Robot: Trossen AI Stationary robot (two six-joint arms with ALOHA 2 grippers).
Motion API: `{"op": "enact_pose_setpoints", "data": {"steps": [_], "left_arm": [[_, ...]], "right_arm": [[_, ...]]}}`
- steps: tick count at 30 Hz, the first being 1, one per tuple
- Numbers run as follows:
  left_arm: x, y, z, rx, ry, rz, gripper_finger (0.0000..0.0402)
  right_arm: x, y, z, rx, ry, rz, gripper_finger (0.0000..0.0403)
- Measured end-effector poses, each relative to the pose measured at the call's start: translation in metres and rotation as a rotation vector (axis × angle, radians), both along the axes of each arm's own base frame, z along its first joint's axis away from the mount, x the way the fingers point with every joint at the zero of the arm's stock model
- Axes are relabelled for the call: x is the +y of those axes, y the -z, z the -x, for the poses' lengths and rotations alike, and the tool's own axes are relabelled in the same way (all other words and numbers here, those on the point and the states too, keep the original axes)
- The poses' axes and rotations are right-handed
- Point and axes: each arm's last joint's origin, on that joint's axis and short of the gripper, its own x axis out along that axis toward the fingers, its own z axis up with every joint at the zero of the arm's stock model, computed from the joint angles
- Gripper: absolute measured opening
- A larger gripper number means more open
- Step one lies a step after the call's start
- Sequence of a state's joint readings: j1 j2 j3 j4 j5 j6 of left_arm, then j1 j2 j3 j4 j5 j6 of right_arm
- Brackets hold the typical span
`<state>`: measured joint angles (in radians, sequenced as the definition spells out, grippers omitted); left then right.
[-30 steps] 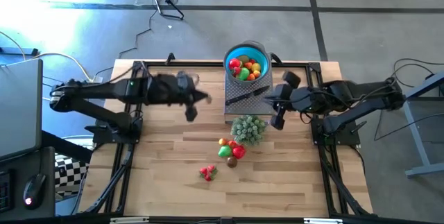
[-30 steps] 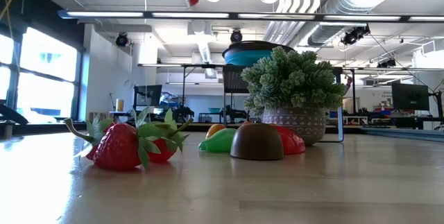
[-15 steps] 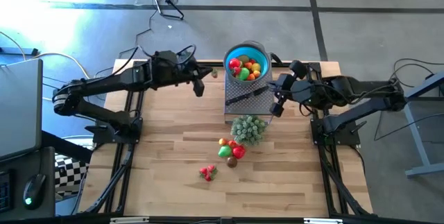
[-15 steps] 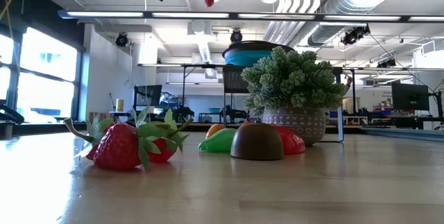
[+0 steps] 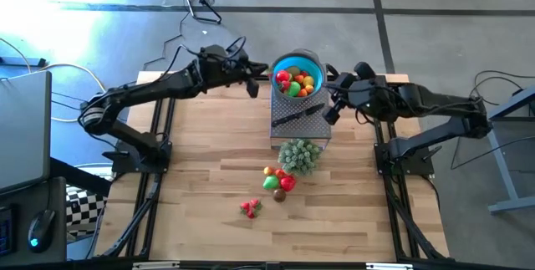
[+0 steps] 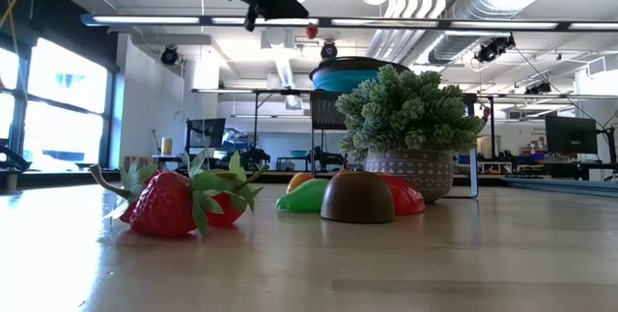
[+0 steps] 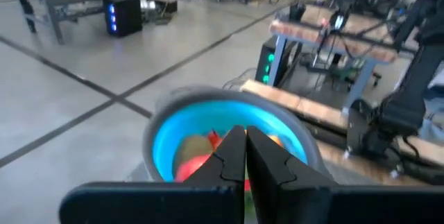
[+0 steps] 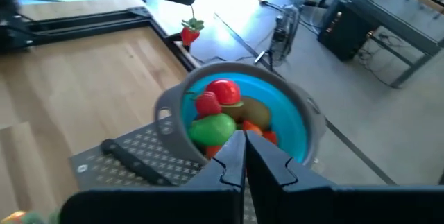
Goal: Pick & Place Fruit
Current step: Put the red strawberry into the blue strainer bowl
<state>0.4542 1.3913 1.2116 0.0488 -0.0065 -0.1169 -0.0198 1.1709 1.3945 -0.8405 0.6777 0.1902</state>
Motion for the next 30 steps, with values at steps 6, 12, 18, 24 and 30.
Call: {"op": "enact_pose_setpoints", "data": {"steps": [6, 12, 18, 24, 30], "left_arm": [[0.022, 0.011, -0.007, -0.021, 0.015, -0.001, 0.0000], [0.033, 0.026, -0.020, -0.020, 0.025, -0.009, 0.0000], [0.039, 0.038, -0.031, -0.020, 0.030, -0.020, 0.0000], [0.043, 0.045, -0.037, 0.010, -0.009, -0.091, 0.0000], [0.045, 0.046, -0.037, 0.013, -0.060, -0.102, 0.0000]], "right_arm": [[-0.010, 0.000, 0.001, -0.002, 0.047, 0.000, 0.0004], [-0.019, 0.000, 0.001, -0.005, 0.089, 0.000, 0.0004], [-0.026, 0.004, -0.003, 0.014, 0.118, -0.001, 0.0004], [-0.031, 0.009, -0.009, 0.038, 0.132, -0.004, 0.0004], [-0.031, 0.009, -0.009, 0.040, 0.130, -0.006, 0.0004]]}}
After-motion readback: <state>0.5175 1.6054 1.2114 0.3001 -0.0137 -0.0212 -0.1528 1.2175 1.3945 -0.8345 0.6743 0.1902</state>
